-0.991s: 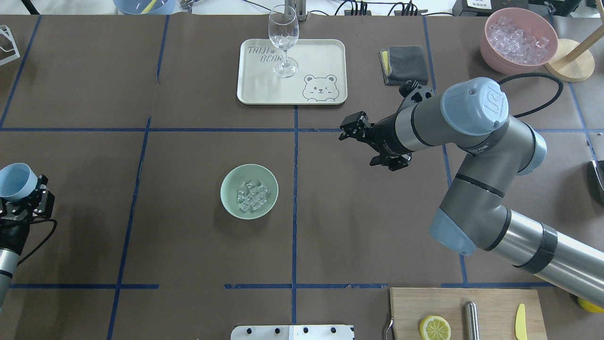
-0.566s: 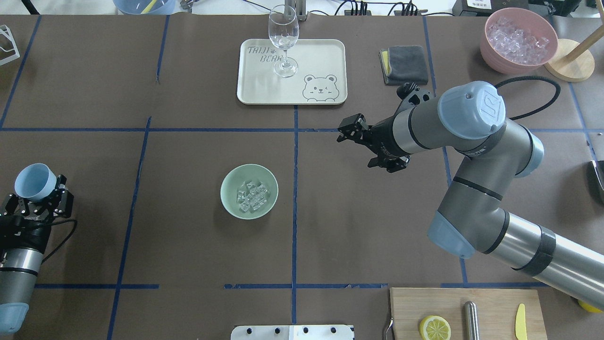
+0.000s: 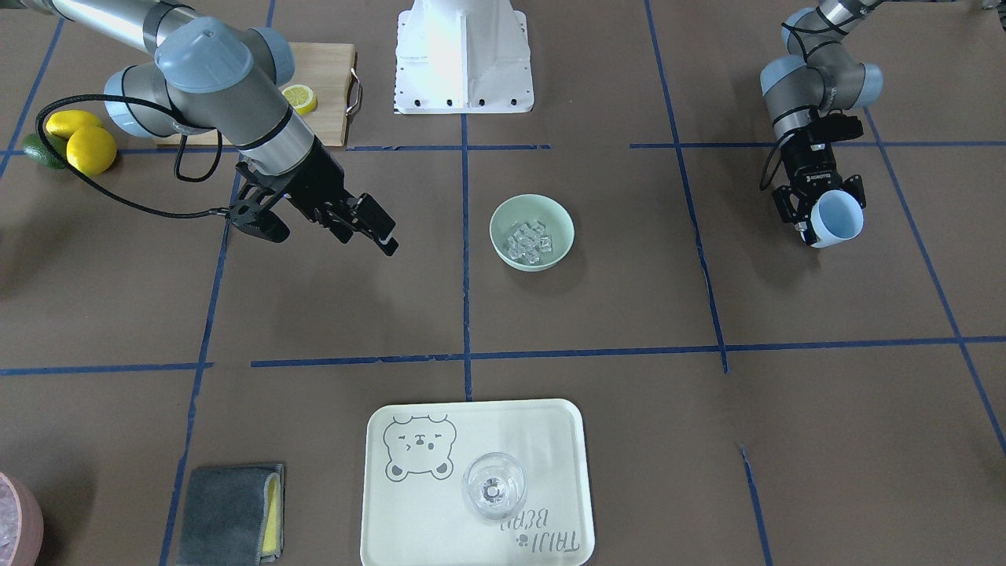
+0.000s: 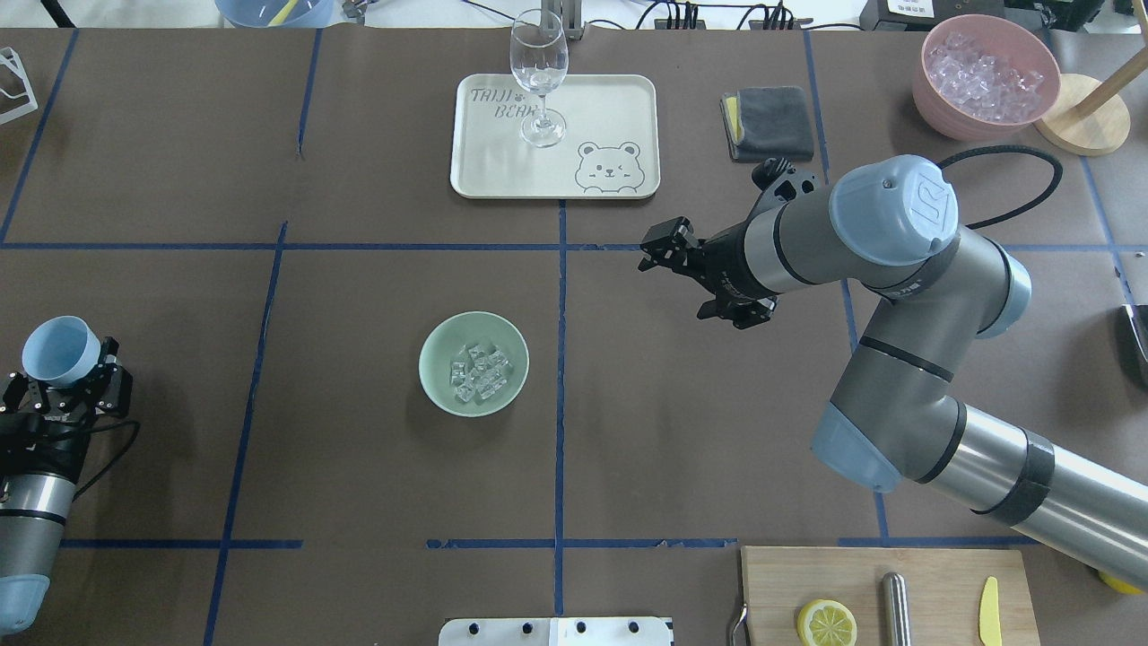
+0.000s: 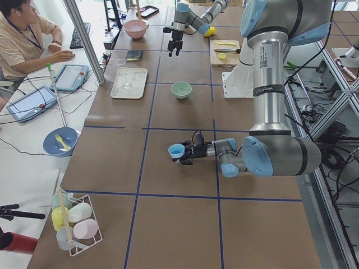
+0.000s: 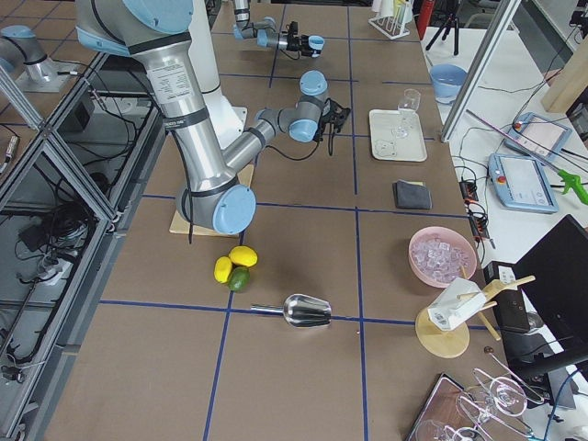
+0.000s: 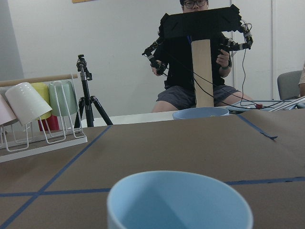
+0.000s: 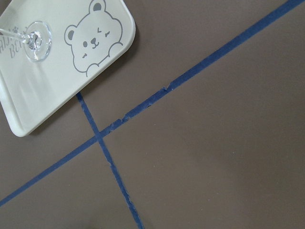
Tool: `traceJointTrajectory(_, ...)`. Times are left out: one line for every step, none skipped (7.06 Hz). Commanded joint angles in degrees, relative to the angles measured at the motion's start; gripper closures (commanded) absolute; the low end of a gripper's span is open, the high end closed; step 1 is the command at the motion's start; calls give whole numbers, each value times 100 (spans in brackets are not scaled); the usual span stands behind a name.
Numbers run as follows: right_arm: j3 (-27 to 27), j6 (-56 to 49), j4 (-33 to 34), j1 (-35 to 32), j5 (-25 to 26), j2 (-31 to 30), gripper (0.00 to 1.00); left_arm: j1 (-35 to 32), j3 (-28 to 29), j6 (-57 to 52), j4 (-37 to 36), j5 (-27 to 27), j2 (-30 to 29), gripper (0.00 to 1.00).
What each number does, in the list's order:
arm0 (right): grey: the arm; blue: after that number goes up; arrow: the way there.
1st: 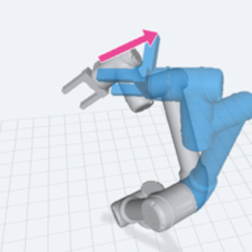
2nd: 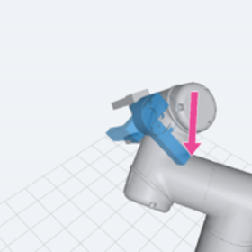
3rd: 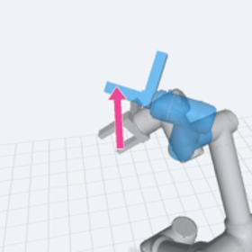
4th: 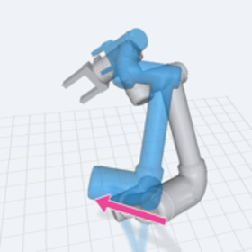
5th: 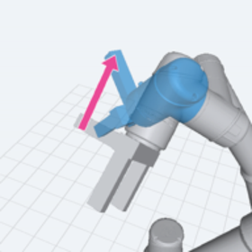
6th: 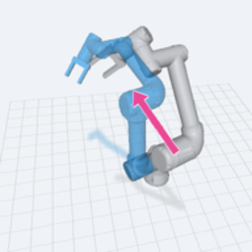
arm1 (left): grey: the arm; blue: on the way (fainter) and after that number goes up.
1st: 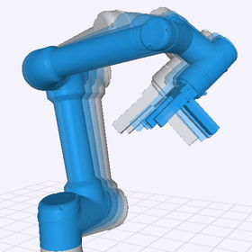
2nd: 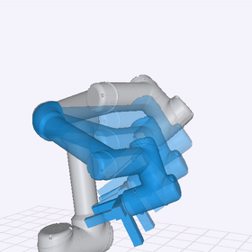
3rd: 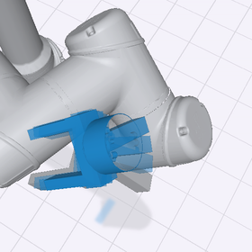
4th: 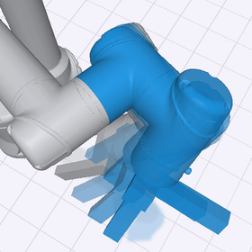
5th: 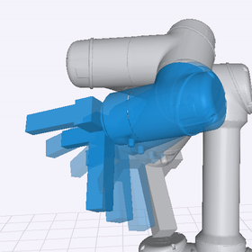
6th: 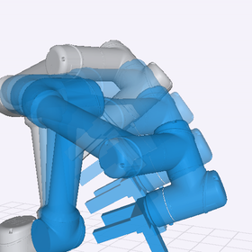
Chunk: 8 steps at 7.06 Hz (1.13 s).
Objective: Pour ice into bowl
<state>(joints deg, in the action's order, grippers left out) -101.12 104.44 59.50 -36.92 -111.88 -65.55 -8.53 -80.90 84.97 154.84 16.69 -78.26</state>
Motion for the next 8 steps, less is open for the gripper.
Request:
traceJointTrajectory(5, 7, 0, 1, 0, 16, 0, 9, 13, 46, 168, 177, 3, 63)
traceJointTrajectory(-4, 7, 0, 1, 0, 16, 0, 9, 13, 46, 352, 238, 3, 57)
traceJointTrajectory(-13, 7, 0, 1, 0, 16, 0, 18, 22, 46, 449, 230, 3, 54)
traceJointTrajectory(-30, 7, 0, -8, 0, 16, 0, 26, 22, 46, 520, 230, 3, 53)
traceJointTrajectory(-65, 7, 0, -17, 0, 16, 0, 44, 22, 55, 529, 238, 3, 46)
traceJointTrajectory(-65, 7, 0, -17, 0, 7, 0, 88, 31, 55, 538, 238, 3, 39)
traceJointTrajectory(-91, 15, 0, -17, 0, 7, 0, 114, 39, 46, 538, 273, 3, 0)
traceJointTrajectory(-179, 15, 9, -26, -9, -1, 0, 149, 39, 11, 573, 465, 21, 0)
